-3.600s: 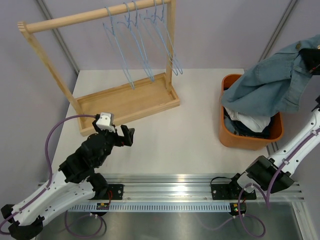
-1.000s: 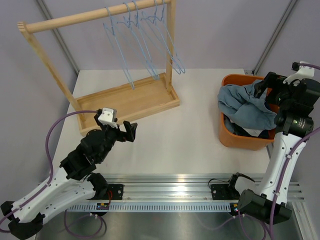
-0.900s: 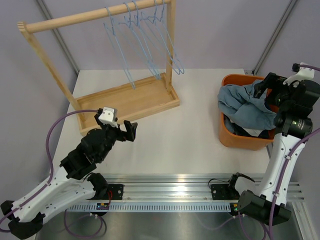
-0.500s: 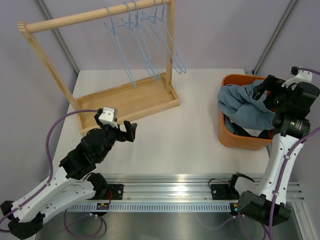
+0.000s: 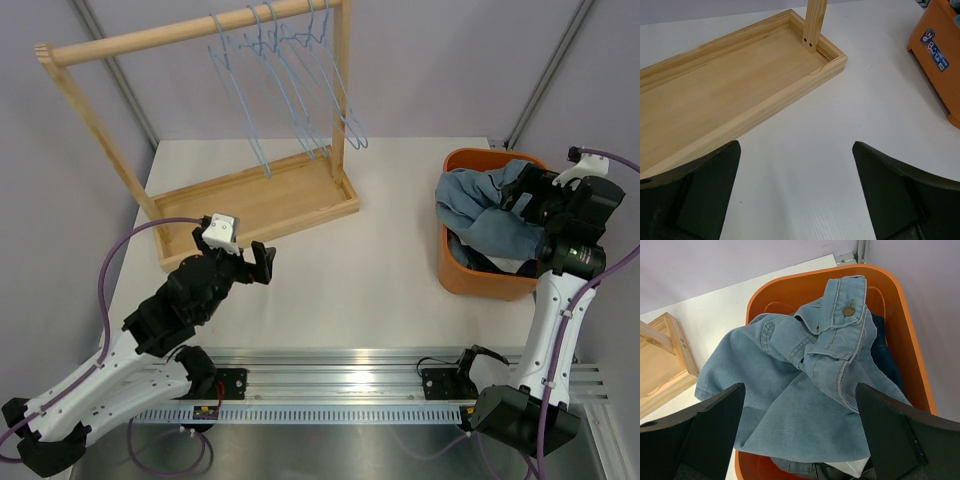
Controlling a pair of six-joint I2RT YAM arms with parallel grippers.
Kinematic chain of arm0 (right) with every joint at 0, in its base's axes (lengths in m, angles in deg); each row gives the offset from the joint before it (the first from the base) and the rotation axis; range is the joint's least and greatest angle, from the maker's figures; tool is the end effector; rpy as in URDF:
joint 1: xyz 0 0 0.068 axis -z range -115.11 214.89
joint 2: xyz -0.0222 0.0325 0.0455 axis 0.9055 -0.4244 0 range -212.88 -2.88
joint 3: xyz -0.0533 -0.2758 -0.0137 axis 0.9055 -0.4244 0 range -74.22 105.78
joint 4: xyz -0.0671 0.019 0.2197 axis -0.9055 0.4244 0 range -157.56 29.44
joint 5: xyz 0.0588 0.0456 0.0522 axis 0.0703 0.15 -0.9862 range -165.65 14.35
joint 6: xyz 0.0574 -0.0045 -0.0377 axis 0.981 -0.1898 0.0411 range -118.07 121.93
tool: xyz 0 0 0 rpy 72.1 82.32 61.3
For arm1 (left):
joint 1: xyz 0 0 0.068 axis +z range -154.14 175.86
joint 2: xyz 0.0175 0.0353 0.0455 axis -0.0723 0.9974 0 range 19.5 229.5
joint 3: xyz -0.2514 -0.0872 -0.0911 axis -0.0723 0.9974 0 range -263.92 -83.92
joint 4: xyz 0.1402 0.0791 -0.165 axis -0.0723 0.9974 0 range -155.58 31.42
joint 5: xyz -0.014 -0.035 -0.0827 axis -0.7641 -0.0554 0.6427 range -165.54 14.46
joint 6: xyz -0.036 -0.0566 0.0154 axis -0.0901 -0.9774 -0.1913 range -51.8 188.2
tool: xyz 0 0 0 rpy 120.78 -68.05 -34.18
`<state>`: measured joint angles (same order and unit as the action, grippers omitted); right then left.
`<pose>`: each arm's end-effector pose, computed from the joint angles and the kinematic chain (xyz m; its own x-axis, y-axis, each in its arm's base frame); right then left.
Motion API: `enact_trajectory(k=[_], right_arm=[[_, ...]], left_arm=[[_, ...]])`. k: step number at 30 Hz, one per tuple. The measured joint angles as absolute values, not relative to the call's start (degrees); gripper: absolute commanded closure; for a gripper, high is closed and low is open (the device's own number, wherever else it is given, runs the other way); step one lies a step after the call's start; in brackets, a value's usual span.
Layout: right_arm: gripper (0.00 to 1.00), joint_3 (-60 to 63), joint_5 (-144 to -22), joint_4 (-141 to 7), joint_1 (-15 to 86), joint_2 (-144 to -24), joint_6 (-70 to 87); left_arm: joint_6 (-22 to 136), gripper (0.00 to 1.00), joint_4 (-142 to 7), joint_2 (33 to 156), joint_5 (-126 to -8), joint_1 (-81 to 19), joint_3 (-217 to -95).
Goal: Remove the skirt from the hanger
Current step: Reset both arms
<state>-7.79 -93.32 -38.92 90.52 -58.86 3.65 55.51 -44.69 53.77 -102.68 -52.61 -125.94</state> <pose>0.1744 -0.0649 0.3973 -0.2768 0.1645 -0.9467 0.1605 0.9793 0.1233 0.0962 -0.0703 0.3270 -0.2287 -0.0366 -0.9728 0.3295 0.9374 -0.1127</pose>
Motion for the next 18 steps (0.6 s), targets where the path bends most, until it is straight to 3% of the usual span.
enact_trajectory(k=[18], right_arm=[[0.00, -7.90, -93.32, -40.56, 90.52, -59.02, 3.02]], left_arm=[[55.51, 0.01, -44.72, 53.85, -102.72, -52.61, -125.96]])
